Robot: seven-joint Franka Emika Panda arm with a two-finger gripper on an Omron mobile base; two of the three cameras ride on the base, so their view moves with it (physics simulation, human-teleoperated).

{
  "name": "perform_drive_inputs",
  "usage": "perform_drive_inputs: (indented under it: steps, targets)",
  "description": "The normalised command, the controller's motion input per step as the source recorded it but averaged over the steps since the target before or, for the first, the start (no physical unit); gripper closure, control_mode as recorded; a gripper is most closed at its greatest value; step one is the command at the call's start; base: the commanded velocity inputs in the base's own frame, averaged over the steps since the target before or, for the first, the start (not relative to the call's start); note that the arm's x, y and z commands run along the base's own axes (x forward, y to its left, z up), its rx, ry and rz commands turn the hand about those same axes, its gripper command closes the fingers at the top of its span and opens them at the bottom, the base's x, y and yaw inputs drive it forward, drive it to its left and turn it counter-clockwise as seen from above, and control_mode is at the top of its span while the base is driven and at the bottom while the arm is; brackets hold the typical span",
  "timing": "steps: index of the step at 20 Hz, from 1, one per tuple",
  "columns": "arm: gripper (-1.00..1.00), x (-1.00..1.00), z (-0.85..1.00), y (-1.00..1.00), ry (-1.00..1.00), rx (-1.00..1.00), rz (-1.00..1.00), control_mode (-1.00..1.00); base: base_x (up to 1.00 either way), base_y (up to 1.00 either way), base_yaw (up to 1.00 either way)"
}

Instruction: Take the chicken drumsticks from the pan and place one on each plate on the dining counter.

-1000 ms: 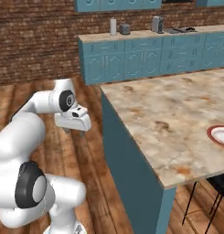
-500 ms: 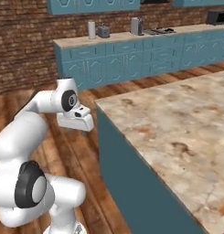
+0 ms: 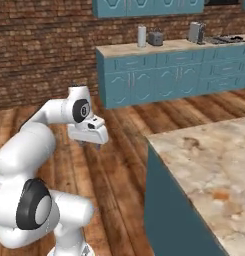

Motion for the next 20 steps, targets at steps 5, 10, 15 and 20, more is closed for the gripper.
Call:
perform_drive_inputs:
  steps: [5,10,15,20]
  targets:
    - [-1.0,0.0,0.0,0.0,0.0,0.0,0.0,1.0,0.81,0.68,0.56]
    - [-1.0,0.0,0.0,0.0,0.0,0.0,0.0,1.0,1.0,0.5,0.27]
    - [-1.0,0.0,0.0,0.0,0.0,0.0,0.0,1.0,1.0,0.61,-0.33]
    - [-1.0,0.0,0.0,0.0,0.0,0.0,0.0,1.0,1.0,0.25,-0.51]
